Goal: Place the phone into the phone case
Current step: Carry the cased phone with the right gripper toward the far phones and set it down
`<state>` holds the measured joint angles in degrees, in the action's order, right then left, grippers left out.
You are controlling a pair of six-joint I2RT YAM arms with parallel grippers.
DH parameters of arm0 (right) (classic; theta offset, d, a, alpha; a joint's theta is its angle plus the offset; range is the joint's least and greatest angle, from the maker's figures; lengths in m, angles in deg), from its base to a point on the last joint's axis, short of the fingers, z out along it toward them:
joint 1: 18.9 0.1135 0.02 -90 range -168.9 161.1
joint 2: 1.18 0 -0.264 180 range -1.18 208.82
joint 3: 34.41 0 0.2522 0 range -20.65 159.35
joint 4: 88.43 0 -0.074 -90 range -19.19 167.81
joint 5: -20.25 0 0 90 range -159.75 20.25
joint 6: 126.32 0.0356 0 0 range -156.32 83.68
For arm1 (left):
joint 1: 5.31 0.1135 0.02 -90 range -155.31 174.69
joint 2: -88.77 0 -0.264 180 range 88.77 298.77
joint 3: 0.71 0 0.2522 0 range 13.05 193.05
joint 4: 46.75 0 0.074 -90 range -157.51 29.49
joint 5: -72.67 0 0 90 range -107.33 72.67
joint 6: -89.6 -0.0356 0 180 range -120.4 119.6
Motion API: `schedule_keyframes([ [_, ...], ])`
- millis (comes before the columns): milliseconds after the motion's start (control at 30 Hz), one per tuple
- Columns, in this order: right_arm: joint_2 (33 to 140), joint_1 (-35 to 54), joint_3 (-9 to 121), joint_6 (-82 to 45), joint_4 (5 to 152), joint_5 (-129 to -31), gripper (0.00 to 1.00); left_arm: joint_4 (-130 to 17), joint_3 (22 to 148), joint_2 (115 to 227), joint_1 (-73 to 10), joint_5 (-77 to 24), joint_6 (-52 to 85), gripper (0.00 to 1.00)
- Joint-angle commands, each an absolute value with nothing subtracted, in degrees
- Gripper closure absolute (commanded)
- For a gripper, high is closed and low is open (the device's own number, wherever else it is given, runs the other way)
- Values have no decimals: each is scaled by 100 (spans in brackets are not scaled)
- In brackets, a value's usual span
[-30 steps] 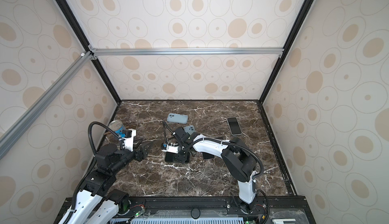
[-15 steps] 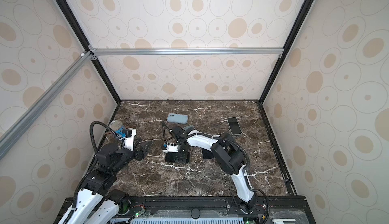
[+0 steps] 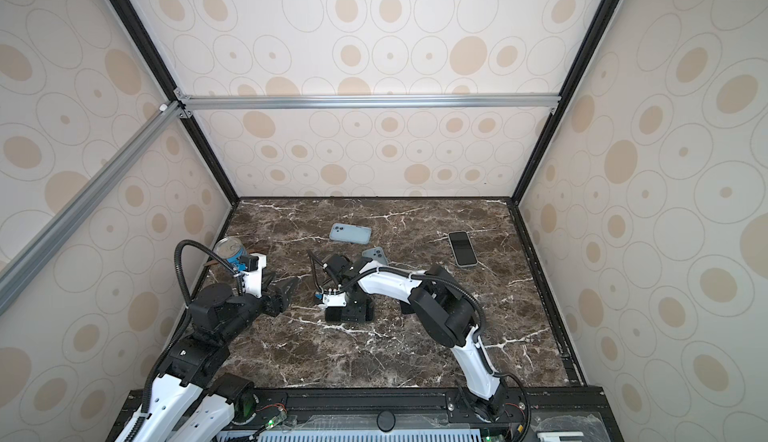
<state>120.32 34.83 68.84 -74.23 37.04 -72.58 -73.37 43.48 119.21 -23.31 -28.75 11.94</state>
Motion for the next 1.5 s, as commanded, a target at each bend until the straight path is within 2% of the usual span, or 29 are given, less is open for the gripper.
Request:
schedule_keyframes([
  [0,12466,3698,6640,-7522,3499,-6919,21,-7378,4361,11858,-2340,-2832,1031,30],
  [167,12624,3692,6865,-7381,3119,-7289,23,-7378,4353,11858,-2350,-2830,1032,30],
  [367,12617,3683,7023,-7258,3074,-7147,30,-7387,4350,11840,-2349,-2805,1030,30],
  [767,11868,3368,7040,-6534,3881,-7306,42,-7402,4363,11848,-2351,-2778,1025,30],
  [1200,10825,2878,6826,-5459,4219,-7134,45,-7277,4393,12022,-2361,-2740,1208,31],
  [1467,10415,1960,6933,-4729,4107,-7006,46,-6465,4301,12569,-2360,-2961,1339,31],
])
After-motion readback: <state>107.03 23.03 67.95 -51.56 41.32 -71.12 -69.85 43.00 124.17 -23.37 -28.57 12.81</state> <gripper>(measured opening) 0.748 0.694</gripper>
